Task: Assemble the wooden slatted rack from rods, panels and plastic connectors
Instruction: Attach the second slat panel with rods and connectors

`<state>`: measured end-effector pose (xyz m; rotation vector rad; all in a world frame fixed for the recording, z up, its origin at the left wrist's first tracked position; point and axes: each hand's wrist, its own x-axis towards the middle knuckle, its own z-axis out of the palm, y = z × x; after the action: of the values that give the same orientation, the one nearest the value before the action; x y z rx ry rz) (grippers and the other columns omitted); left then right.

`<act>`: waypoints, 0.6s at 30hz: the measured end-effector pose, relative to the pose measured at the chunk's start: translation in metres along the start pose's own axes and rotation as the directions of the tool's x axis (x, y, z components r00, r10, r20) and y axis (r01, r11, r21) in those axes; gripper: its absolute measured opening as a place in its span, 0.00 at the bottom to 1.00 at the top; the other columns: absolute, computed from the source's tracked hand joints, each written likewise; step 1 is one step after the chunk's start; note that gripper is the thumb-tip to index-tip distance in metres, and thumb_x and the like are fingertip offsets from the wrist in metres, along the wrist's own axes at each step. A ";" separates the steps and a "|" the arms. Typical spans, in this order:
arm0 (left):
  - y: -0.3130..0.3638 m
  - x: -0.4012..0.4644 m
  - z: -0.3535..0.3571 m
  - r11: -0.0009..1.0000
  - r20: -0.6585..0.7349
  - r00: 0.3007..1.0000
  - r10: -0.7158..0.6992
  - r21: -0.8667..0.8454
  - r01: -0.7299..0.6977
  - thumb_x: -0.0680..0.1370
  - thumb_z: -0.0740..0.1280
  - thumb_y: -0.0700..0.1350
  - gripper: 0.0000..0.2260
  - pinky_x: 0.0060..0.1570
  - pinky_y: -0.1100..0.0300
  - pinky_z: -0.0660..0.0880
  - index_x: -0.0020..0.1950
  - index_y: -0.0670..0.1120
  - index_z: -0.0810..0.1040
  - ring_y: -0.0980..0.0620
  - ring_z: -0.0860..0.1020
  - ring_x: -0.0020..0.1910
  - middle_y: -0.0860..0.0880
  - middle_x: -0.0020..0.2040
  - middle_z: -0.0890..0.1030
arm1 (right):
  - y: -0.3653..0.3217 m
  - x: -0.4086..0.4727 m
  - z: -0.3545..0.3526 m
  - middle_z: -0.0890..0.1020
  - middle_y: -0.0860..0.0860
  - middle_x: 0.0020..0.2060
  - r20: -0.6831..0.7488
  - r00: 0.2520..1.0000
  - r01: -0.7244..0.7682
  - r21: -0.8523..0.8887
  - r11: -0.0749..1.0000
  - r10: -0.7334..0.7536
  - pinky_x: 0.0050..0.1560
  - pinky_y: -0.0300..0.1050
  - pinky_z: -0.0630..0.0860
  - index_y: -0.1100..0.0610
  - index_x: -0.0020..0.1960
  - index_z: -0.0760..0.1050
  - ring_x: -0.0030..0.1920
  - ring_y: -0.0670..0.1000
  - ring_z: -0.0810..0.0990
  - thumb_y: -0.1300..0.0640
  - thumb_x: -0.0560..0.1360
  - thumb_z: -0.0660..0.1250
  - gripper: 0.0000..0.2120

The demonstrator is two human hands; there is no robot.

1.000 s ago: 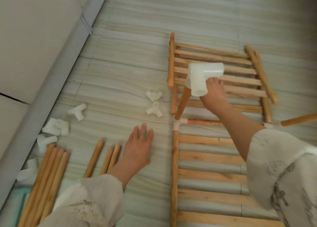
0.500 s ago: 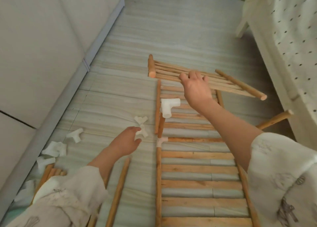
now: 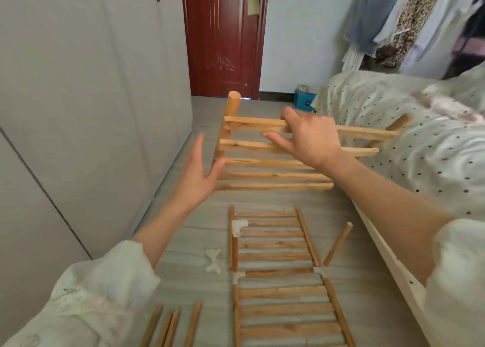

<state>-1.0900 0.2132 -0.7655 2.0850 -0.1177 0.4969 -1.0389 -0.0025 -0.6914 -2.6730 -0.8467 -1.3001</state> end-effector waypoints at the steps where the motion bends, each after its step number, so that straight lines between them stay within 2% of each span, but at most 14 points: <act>1: 0.015 -0.006 -0.003 1.000 0.038 0.999 0.010 -0.012 -0.009 0.80 0.60 0.48 0.25 0.66 0.66 0.58 0.75 0.45 0.57 0.55 0.62 0.71 0.51 0.71 0.65 | -0.002 0.002 -0.014 0.74 0.53 0.23 -0.007 1.000 0.014 -0.009 1.000 -0.014 0.25 0.38 0.60 0.59 0.39 0.71 0.21 0.56 0.72 0.34 0.73 0.54 0.27; 3: 0.034 -0.021 -0.006 0.998 0.095 0.995 0.021 -0.053 -0.016 0.81 0.58 0.48 0.14 0.58 0.65 0.66 0.66 0.47 0.68 0.54 0.74 0.60 0.53 0.58 0.76 | -0.007 0.001 -0.034 0.75 0.55 0.22 0.007 1.000 0.026 -0.016 1.000 -0.026 0.26 0.40 0.63 0.60 0.40 0.73 0.22 0.57 0.75 0.32 0.72 0.54 0.29; 4: 0.039 -0.029 -0.006 0.993 0.100 0.995 0.004 -0.116 0.008 0.81 0.58 0.48 0.09 0.55 0.60 0.71 0.60 0.49 0.71 0.51 0.79 0.52 0.53 0.51 0.79 | -0.009 -0.001 -0.042 0.77 0.56 0.26 0.054 0.998 0.008 -0.010 1.000 -0.007 0.28 0.43 0.65 0.60 0.43 0.74 0.27 0.59 0.77 0.32 0.72 0.55 0.30; 5: 0.044 -0.038 -0.005 0.982 0.101 0.994 -0.029 -0.184 0.047 0.81 0.57 0.49 0.05 0.51 0.55 0.75 0.54 0.50 0.71 0.50 0.80 0.43 0.52 0.44 0.79 | -0.010 -0.003 -0.050 0.79 0.57 0.31 0.150 0.988 -0.025 -0.011 1.000 0.027 0.32 0.46 0.68 0.60 0.48 0.73 0.32 0.60 0.79 0.32 0.73 0.56 0.30; 6: 0.048 -0.046 -0.005 0.967 0.099 0.993 -0.060 -0.239 0.083 0.82 0.57 0.49 0.05 0.45 0.54 0.77 0.49 0.51 0.71 0.50 0.79 0.36 0.51 0.38 0.77 | -0.011 -0.008 -0.055 0.81 0.57 0.36 0.218 0.974 -0.055 -0.018 0.998 0.058 0.35 0.48 0.69 0.60 0.51 0.72 0.38 0.61 0.79 0.33 0.74 0.56 0.29; 7: 0.050 -0.054 -0.003 0.955 0.109 0.990 -0.095 -0.271 0.122 0.82 0.57 0.48 0.06 0.38 0.58 0.76 0.45 0.50 0.70 0.52 0.76 0.32 0.50 0.35 0.75 | -0.012 -0.013 -0.058 0.81 0.56 0.40 0.248 0.967 -0.059 -0.021 0.998 0.062 0.38 0.49 0.69 0.59 0.53 0.72 0.41 0.60 0.79 0.34 0.74 0.56 0.27; 9: 0.053 -0.070 0.001 0.921 0.155 0.973 -0.170 -0.327 0.213 0.82 0.57 0.47 0.07 0.30 0.67 0.71 0.44 0.49 0.69 0.57 0.72 0.29 0.51 0.34 0.71 | -0.018 -0.025 -0.063 0.80 0.55 0.46 0.298 0.952 -0.065 0.003 0.998 0.061 0.42 0.49 0.68 0.58 0.55 0.72 0.46 0.58 0.78 0.37 0.76 0.58 0.24; 10: 0.053 -0.078 0.005 0.903 0.185 0.963 -0.198 -0.346 0.253 0.82 0.57 0.47 0.07 0.29 0.67 0.71 0.45 0.48 0.69 0.59 0.71 0.27 0.51 0.34 0.70 | -0.022 -0.033 -0.063 0.79 0.54 0.49 0.325 0.944 -0.071 0.021 0.997 0.060 0.46 0.49 0.68 0.57 0.57 0.72 0.50 0.57 0.77 0.39 0.76 0.59 0.23; 13: 0.040 -0.095 0.015 0.859 0.230 0.929 -0.290 -0.365 0.359 0.82 0.57 0.47 0.08 0.29 0.64 0.71 0.45 0.47 0.70 0.57 0.68 0.27 0.50 0.35 0.68 | -0.027 -0.060 -0.053 0.75 0.54 0.57 0.347 0.932 -0.140 0.076 0.987 0.105 0.57 0.52 0.65 0.55 0.64 0.71 0.58 0.56 0.72 0.44 0.77 0.61 0.20; 15: 0.030 -0.104 0.022 0.829 0.231 0.902 -0.364 -0.361 0.427 0.82 0.56 0.48 0.08 0.26 0.65 0.69 0.46 0.47 0.70 0.55 0.69 0.27 0.50 0.33 0.70 | -0.033 -0.082 -0.045 0.74 0.55 0.58 0.300 0.945 -0.176 0.121 0.977 0.133 0.56 0.53 0.66 0.56 0.64 0.72 0.58 0.57 0.71 0.47 0.77 0.63 0.19; 18: 0.022 -0.107 0.035 0.732 0.253 0.841 -0.478 -0.415 0.541 0.83 0.56 0.48 0.09 0.30 0.59 0.67 0.46 0.47 0.70 0.57 0.70 0.20 0.52 0.26 0.71 | -0.039 -0.115 -0.028 0.74 0.56 0.58 0.404 0.912 -0.162 0.189 0.969 0.073 0.56 0.55 0.68 0.56 0.63 0.74 0.58 0.59 0.72 0.48 0.77 0.64 0.19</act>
<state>-1.1831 0.1602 -0.8064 1.5643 0.2436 -0.0203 -1.1351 -0.0288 -0.7663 -2.7901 -0.7880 -0.6041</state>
